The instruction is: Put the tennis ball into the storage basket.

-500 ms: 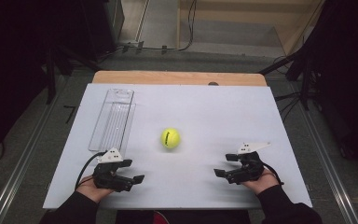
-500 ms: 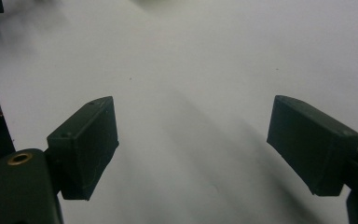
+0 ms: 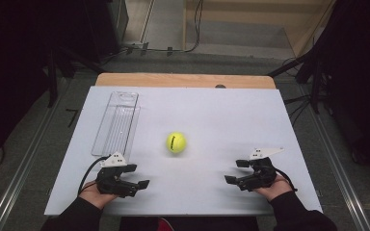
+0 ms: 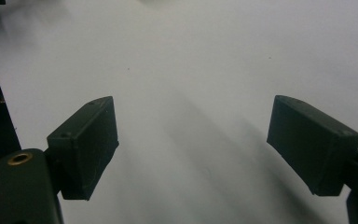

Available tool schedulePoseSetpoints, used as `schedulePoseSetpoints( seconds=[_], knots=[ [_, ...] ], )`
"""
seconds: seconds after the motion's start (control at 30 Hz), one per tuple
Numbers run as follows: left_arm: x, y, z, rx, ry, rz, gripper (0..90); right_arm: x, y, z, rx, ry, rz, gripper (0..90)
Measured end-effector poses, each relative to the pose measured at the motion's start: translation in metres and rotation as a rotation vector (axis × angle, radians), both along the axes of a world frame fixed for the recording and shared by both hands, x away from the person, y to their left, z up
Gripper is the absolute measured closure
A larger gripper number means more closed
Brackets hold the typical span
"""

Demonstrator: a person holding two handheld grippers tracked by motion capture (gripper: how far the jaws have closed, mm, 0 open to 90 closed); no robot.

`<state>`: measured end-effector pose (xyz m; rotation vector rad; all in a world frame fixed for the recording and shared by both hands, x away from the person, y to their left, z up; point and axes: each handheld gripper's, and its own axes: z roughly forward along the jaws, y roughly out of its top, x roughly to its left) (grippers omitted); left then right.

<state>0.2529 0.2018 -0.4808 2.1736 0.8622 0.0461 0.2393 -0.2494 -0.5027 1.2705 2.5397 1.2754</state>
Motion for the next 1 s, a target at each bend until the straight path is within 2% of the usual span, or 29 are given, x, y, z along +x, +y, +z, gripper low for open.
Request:
schedulePoseSetpoints(
  seconds=[0.43, 1.0],
  knots=[
    [0.0016, 0.0000, 0.0014, -0.010, -0.003, 0.023, 20.2, 0.0029, -0.0015, -0.0019, 0.021, 0.016, 0.000, 14.3],
    [0.0029, 0.0012, 0.0020, -0.010, -0.005, 0.026, 20.2, 0.0026, -0.0011, -0.0020, 0.016, 0.014, 0.002, 14.3]
  ],
)
